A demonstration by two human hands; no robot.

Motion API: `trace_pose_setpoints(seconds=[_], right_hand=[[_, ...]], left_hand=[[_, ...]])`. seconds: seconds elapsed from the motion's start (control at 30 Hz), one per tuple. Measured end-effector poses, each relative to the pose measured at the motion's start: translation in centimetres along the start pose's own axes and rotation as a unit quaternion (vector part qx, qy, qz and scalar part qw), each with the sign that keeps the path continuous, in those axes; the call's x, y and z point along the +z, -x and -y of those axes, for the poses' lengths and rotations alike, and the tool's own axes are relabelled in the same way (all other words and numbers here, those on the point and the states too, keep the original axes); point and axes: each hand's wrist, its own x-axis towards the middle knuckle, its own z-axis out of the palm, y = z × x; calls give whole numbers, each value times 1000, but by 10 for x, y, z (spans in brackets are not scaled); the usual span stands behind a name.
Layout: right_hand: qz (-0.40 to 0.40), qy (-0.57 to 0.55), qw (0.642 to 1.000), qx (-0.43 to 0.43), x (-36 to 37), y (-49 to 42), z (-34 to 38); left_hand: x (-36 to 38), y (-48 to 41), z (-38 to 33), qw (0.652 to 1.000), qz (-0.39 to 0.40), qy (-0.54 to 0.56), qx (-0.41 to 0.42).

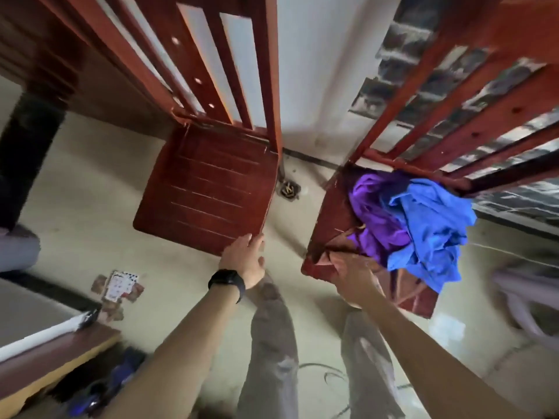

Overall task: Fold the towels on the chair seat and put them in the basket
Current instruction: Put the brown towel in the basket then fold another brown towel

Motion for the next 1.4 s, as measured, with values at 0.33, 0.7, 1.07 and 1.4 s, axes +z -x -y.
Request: trace_pose_setpoints(seconds=[0.33,0.7,1.07,1.4], right_hand=[[-121,-20,985,123,79,-59,-1],[-332,-173,923,88,-44,47,27],[-450,-279,848,-6,-216,237,80],[-487,-366,785,-111,-252,346,130]], left_hand=[[80,-93,61,995,38,-94,-10],[-22,-64,17,994,89,-27,51],[-242,123,-168,905,-17,240,352],[-308,228,-183,886,-112,137,428]])
